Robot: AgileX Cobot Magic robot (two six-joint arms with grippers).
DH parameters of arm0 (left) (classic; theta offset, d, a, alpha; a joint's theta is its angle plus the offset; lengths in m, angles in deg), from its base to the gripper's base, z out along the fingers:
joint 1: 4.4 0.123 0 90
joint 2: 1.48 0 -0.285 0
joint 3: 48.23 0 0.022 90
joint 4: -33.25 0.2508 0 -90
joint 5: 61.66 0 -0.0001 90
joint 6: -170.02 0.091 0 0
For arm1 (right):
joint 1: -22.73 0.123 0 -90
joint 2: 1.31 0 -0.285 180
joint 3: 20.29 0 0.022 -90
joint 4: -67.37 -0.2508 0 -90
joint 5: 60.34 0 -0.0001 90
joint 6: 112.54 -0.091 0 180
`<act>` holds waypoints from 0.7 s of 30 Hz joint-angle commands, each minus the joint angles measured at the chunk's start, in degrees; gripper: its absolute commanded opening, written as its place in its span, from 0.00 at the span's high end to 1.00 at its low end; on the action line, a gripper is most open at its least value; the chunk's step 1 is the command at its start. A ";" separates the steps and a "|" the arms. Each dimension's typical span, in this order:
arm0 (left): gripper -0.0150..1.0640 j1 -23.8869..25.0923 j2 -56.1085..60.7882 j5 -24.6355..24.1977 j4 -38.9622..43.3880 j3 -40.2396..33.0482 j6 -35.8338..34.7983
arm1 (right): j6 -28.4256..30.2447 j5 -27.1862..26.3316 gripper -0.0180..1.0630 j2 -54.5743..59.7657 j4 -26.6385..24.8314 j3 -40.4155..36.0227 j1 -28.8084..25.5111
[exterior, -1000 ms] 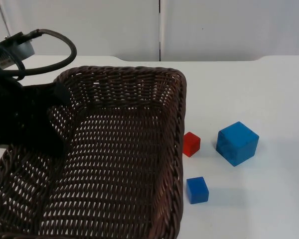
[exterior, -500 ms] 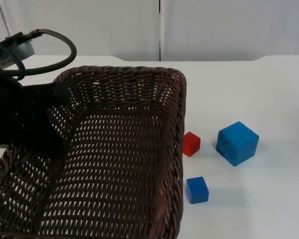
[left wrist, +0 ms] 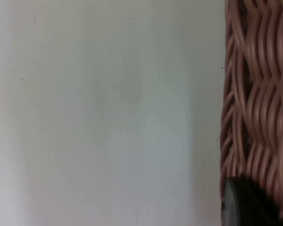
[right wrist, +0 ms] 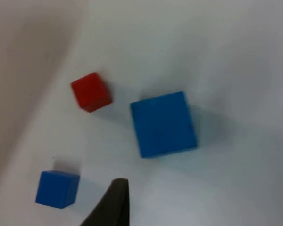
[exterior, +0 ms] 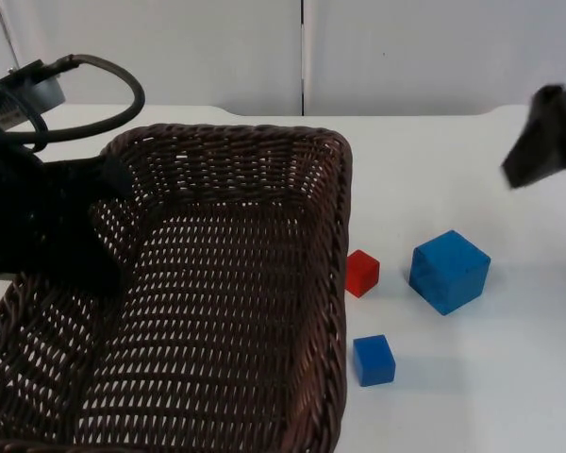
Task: Pick up the basket with the left hand and place the largest block into the basket with the right hand.
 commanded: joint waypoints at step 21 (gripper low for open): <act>0.99 -0.07 0.72 0.77 -1.79 -0.10 -0.07 | 7.48 -19.02 0.01 16.64 4.35 0.36 5.16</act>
